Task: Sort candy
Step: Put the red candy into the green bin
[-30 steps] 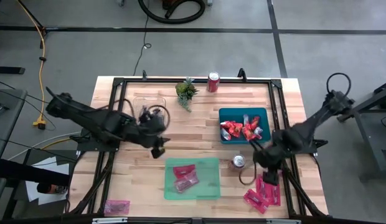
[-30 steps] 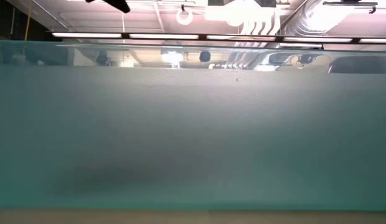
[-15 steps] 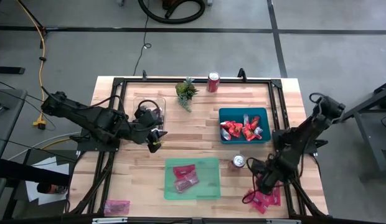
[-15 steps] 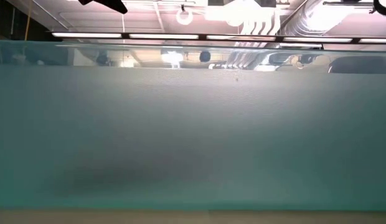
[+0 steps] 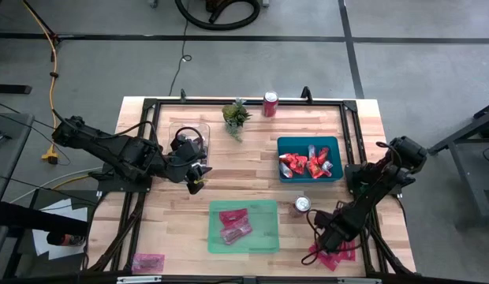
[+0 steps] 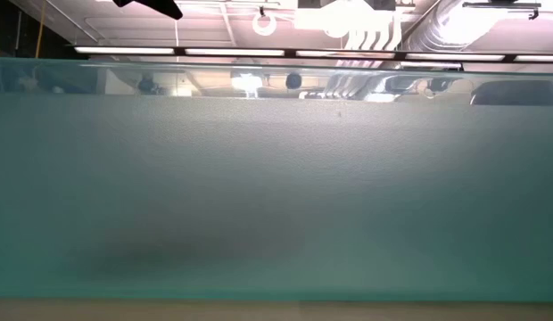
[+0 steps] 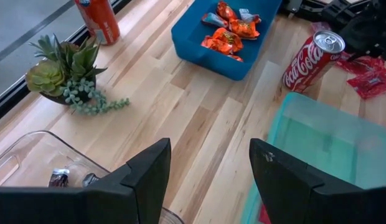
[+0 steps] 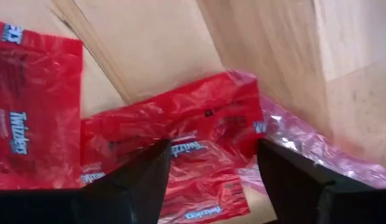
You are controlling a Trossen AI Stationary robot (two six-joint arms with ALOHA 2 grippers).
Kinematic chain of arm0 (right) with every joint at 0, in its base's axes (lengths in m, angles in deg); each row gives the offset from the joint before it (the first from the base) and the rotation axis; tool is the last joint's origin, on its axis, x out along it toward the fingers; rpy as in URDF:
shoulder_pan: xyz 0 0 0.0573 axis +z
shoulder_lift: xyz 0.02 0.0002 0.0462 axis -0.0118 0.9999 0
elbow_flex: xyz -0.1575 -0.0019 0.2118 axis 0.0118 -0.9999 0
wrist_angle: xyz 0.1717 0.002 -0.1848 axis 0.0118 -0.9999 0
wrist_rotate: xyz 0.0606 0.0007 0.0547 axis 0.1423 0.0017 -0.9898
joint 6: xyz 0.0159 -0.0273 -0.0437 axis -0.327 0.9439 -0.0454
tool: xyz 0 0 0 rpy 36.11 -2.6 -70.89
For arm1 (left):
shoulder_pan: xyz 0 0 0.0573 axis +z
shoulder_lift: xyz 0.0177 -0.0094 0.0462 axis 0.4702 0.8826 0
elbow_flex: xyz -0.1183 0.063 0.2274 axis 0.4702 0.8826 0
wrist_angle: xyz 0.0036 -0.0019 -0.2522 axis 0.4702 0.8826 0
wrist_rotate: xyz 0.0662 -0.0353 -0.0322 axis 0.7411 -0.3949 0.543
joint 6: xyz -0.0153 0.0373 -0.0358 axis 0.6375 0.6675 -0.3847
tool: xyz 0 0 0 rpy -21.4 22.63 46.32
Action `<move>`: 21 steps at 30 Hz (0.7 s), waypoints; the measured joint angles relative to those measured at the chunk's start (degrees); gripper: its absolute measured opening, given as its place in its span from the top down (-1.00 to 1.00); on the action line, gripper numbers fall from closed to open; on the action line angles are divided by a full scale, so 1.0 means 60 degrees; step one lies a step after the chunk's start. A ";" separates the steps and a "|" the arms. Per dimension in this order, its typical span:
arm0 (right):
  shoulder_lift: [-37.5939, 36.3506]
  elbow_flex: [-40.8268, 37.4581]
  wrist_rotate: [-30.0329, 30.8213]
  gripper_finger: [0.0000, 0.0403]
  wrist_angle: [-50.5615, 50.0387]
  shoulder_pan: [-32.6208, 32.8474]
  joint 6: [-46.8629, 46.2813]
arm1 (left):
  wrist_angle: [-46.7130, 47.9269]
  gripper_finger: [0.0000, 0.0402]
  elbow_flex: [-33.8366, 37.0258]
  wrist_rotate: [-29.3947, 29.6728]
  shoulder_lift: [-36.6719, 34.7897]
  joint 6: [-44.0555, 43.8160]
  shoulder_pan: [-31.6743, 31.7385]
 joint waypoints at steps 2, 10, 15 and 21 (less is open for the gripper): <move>0.0087 0.0000 0.0004 -0.01 0.0062 0.0009 -0.0102 | 0.0000 -0.03 0.0000 -0.0004 0.0000 0.0000 -0.0001; -0.0046 0.0491 0.0113 0.90 -0.0303 0.0011 0.0083 | 0.0004 -0.03 -0.0001 -0.0011 0.0000 0.0182 -0.0003; -0.0904 0.1650 0.0444 0.98 -0.2156 0.0027 0.0345 | 0.0004 -0.03 -0.0001 0.0004 0.0000 0.0531 0.0000; -0.2348 0.3160 0.1534 0.99 -0.3911 -0.0048 0.0532 | 0.0004 -0.03 -0.0001 0.0171 0.0000 0.0650 0.0000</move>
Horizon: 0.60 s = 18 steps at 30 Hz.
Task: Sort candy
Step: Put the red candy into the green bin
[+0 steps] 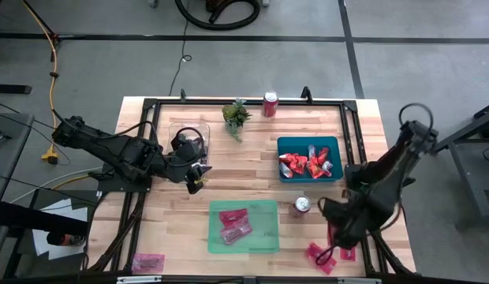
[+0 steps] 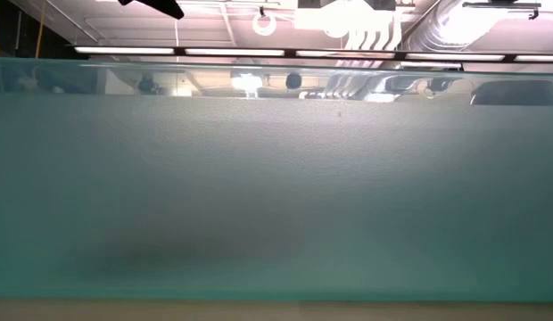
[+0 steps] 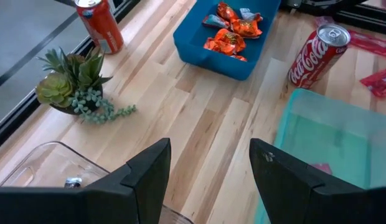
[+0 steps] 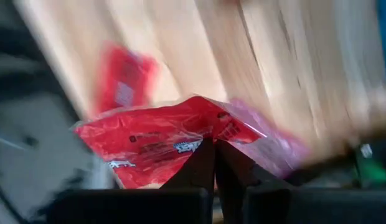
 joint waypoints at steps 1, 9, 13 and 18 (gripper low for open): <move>-0.0253 0.0201 0.0289 0.99 0.0067 -0.0052 0.0001 | 0.0000 -0.03 0.0000 0.0005 0.0000 0.0003 0.0000; -0.1311 0.0759 0.2185 1.00 0.3065 -0.1617 0.2142 | -0.0030 -0.03 -0.0004 0.0380 0.0000 0.0101 0.0015; -0.0659 0.0759 0.1942 1.00 0.5226 -0.2556 0.5079 | -0.0211 -0.03 -0.0004 0.0543 0.0000 0.0104 0.0018; 0.0698 0.0759 0.1616 1.00 0.7665 -0.3508 0.8670 | -0.0290 -0.03 -0.0004 0.0484 0.0000 0.0618 0.0018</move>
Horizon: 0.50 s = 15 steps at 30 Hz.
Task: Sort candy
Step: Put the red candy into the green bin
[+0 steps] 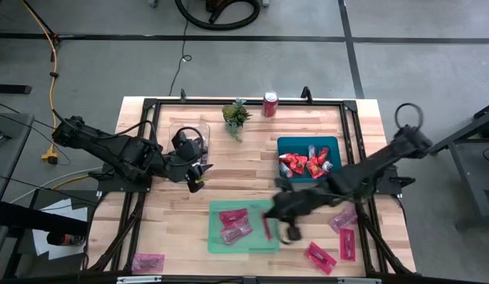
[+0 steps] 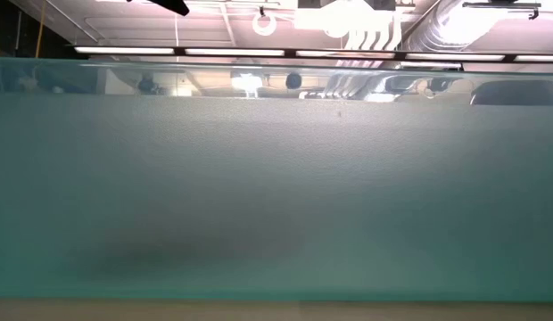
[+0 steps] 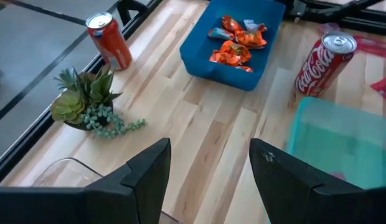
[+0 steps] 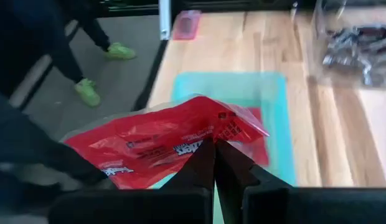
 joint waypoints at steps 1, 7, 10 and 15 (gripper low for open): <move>0.0327 0.0000 -0.0087 1.00 0.0385 -0.0205 0.0263 | -0.0010 -0.03 0.0000 -0.0032 0.0000 0.0041 0.0000; 0.2200 -0.0004 -0.0791 1.00 0.1660 -0.0896 0.0908 | -0.0053 -0.03 0.0000 -0.0047 0.0000 -0.0909 0.0000; 0.3029 -0.0004 -0.1322 1.00 0.2082 -0.0979 0.0913 | -0.0227 -0.03 0.0000 -0.0049 0.0004 -0.1612 0.0000; 0.3882 -0.0007 -0.2225 0.85 0.2396 -0.0922 0.0560 | -0.0633 -0.03 -0.0004 -0.0100 0.0004 -0.1945 -0.0004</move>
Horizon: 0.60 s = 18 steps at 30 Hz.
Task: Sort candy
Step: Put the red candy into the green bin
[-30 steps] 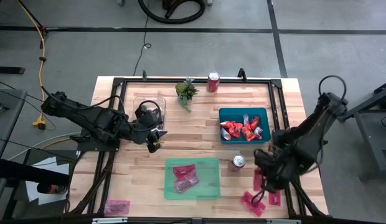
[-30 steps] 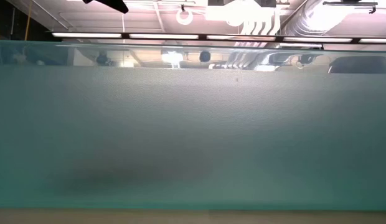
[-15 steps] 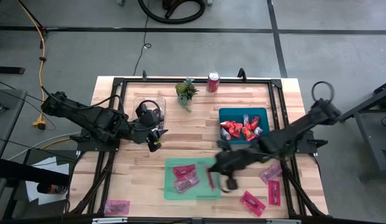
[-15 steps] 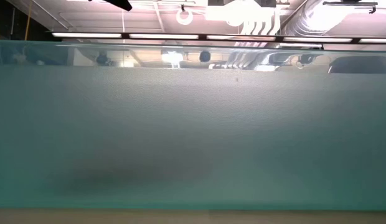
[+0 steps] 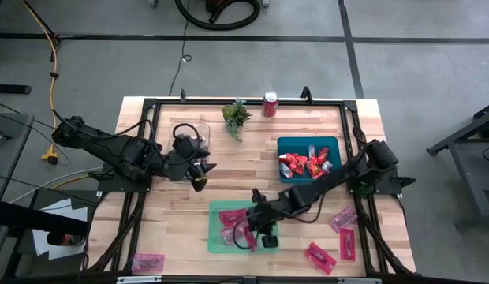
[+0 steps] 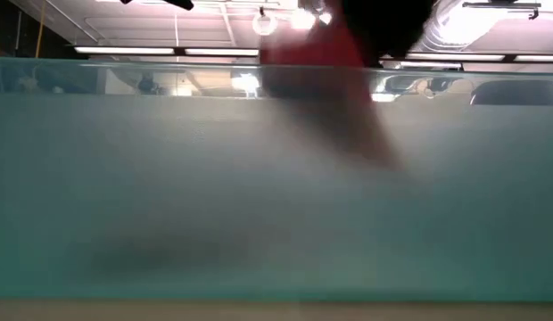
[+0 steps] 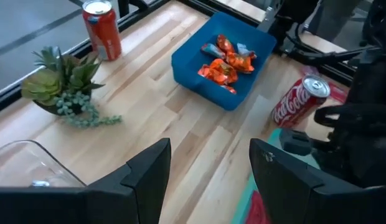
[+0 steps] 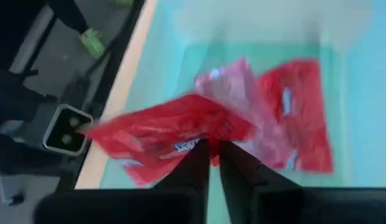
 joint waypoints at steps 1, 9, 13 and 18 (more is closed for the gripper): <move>0.0072 0.0000 0.0005 0.79 -0.0099 0.0040 -0.0157 | 0.0001 -0.03 0.0000 -0.0054 0.0000 -0.0001 0.0000; 0.0021 0.0000 0.0785 0.06 -0.0452 0.0148 -0.0975 | 0.0013 -0.03 0.0000 -0.0922 0.0000 0.0796 0.0000; -0.0482 0.0419 0.0382 -0.18 -0.1292 0.0116 -0.1822 | -0.0032 -0.03 0.0000 -0.1262 0.0000 0.1002 -0.0004; -0.1315 0.1531 0.0115 -0.23 -0.4260 0.0273 -0.2409 | -0.0031 -0.03 0.0000 -0.2298 0.0000 0.0744 -0.0003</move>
